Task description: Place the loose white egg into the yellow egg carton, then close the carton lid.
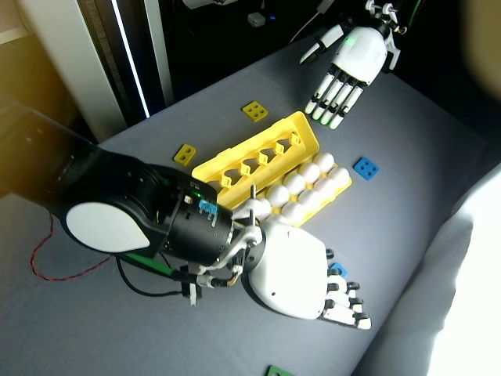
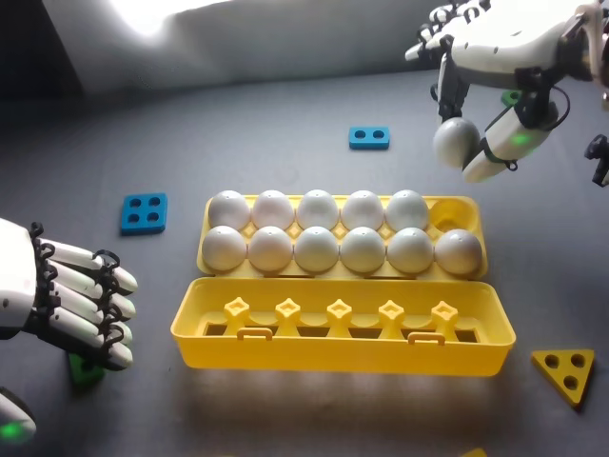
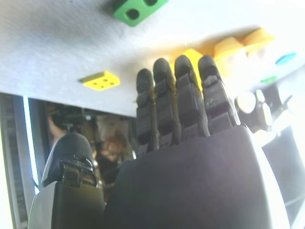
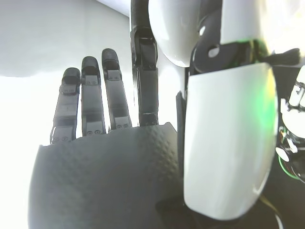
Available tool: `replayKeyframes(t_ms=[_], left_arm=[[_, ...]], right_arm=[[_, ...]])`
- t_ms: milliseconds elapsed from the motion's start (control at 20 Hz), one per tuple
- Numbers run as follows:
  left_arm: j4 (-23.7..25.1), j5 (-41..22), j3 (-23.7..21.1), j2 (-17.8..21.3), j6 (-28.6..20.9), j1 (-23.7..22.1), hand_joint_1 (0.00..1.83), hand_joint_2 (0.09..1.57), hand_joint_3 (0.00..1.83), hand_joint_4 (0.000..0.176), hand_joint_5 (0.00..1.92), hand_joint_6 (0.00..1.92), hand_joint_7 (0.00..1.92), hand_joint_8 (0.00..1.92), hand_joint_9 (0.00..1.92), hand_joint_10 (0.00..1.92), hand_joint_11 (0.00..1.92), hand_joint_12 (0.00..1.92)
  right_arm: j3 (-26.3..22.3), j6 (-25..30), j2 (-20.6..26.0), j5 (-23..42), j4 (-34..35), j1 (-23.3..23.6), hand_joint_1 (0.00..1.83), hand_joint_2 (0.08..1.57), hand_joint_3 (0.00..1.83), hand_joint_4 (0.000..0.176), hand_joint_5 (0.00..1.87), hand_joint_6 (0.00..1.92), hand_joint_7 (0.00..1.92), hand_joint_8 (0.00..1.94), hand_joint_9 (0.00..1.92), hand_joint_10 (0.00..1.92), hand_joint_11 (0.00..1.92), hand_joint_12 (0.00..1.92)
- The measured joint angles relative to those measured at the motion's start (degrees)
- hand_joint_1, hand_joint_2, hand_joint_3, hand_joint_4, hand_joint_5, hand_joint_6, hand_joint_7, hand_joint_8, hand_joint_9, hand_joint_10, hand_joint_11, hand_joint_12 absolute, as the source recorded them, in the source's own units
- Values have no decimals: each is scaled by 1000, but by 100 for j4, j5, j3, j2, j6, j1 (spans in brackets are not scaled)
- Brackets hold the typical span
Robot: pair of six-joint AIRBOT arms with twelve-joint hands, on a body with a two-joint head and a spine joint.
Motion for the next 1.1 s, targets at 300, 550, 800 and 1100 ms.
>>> replayKeyframes(t_ms=[300, 550, 800, 1100], left_arm=[[0, 4, -17, 2, 0, 0, 0, 1228, 2, 0, 386, 1, 392, 2, 270, 2, 0, 363], [13, 4, -31, 2, 0, 0, 0, 1225, 0, 0, 405, 4, 407, 1, 284, 3, 0, 378], [22, 9, -31, 2, 0, 0, 0, 1234, 2, 0, 412, 1, 415, 1, 282, 3, 0, 316], [20, 4, -31, 2, 0, 0, 0, 1231, 0, 0, 416, 4, 398, 1, 261, 2, 0, 293]], right_arm=[[-291, 175, 68, -105, 0, 31, 1103, 989, 0, 174, 1285, 458, 288, 0, 228, 11, 0, 0], [-542, 181, 245, -125, 0, -168, 1103, 989, 0, 173, 1287, 456, 332, 11, 275, 22, 0, 0], [-649, 186, 363, -195, 83, -271, 1101, 989, 0, 176, 1286, 455, 327, 5, 285, 21, 0, 0], [-649, 188, 358, -149, 105, -348, 1097, 994, 1, 176, 1265, 494, 322, 0, 260, 1, 0, 0]])
